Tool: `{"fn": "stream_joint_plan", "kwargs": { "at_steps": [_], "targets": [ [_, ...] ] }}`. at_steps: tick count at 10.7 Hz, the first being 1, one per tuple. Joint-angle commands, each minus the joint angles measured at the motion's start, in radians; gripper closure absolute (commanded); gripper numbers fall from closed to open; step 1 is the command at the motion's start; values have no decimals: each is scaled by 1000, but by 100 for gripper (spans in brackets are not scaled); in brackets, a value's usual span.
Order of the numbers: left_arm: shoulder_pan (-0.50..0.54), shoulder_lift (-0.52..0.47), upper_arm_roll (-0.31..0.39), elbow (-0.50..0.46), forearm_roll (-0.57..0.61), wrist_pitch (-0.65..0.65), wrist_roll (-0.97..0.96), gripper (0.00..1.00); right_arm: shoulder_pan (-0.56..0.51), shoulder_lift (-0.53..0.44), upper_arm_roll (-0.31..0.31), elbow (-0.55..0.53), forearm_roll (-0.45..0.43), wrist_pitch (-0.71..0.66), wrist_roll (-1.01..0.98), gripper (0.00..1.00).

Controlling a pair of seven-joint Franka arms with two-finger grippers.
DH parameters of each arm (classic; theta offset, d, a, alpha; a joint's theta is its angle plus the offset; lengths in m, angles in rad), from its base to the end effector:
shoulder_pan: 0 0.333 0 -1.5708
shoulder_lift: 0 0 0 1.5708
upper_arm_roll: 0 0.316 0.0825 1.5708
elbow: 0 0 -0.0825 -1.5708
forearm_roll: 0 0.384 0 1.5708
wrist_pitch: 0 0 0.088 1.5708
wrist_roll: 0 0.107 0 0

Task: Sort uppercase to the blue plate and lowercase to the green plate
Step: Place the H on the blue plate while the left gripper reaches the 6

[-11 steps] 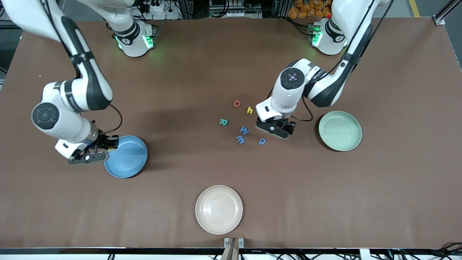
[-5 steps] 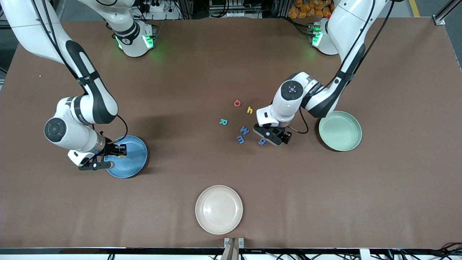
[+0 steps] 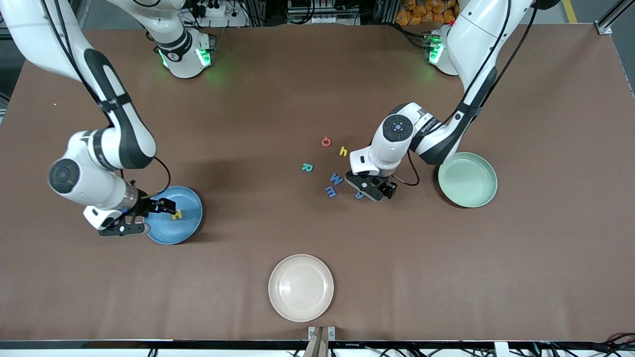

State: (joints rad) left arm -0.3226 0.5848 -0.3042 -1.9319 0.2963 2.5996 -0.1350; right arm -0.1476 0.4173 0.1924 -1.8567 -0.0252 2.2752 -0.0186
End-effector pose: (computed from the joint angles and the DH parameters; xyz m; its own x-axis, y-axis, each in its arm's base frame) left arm 0.5154 -0.3696 0.2042 0.7718 -0.6239 0.1228 -0.6287 -0.7776 0.0013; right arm 0.6378 0.0202 0.3006 0.9980 0.0628 0.0102 0.0633 -0.9963 -0.0580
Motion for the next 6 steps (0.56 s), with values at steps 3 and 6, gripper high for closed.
{"fn": "stream_joint_plan", "kwargs": {
  "at_steps": [3, 6],
  "targets": [
    [-19, 79, -3, 86, 24, 7, 12, 0, -21, -158, 15, -13, 16, -130, -4, 0],
    [-19, 90, -3, 85, 27, 5, 12, 8, -18, -207, 18, 17, 16, -236, -6, 0]
  ]
}}
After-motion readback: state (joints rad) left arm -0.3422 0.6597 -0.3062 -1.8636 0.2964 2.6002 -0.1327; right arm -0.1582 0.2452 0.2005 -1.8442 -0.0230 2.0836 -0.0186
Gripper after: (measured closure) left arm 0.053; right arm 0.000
